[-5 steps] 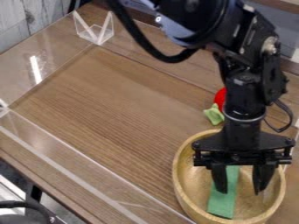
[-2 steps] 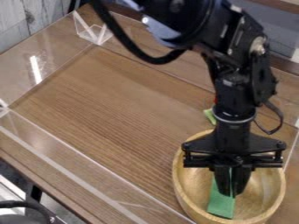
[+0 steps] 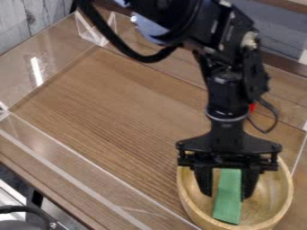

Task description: Remove the green block from the brown bowl and put it on the table

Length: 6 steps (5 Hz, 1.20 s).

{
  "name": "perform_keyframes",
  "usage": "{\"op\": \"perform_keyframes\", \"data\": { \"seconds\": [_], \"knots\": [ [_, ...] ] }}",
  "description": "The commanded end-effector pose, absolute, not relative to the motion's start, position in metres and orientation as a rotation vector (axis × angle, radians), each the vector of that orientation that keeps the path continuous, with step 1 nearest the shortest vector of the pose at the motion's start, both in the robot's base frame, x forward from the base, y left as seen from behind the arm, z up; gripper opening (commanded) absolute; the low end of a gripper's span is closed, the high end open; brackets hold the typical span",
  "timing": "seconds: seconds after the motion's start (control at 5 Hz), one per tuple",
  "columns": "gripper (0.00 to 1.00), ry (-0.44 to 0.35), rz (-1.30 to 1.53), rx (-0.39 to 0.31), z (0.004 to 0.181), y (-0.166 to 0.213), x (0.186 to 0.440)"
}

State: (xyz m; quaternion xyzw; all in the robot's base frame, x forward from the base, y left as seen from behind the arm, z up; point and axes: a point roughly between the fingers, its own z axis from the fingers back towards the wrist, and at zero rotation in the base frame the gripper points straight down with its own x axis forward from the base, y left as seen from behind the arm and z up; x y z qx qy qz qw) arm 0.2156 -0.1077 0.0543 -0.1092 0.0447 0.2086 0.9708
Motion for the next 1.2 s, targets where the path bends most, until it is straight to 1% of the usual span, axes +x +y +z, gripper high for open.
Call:
{"op": "perform_keyframes", "data": {
  "seconds": [0.0, 0.2, 0.4, 0.6, 1.0],
  "knots": [
    [0.0, 0.066, 0.382, -0.243, 0.055, -0.12, 0.218],
    [1.0, 0.071, 0.343, -0.248, 0.053, -0.13, 0.215],
    [1.0, 0.065, 0.3, -0.248, 0.054, -0.137, 0.212],
    [0.0, 0.065, 0.307, -0.245, 0.051, -0.13, 0.21],
    [0.0, 0.054, 0.351, -0.25, 0.061, -0.122, 0.216]
  ]
}}
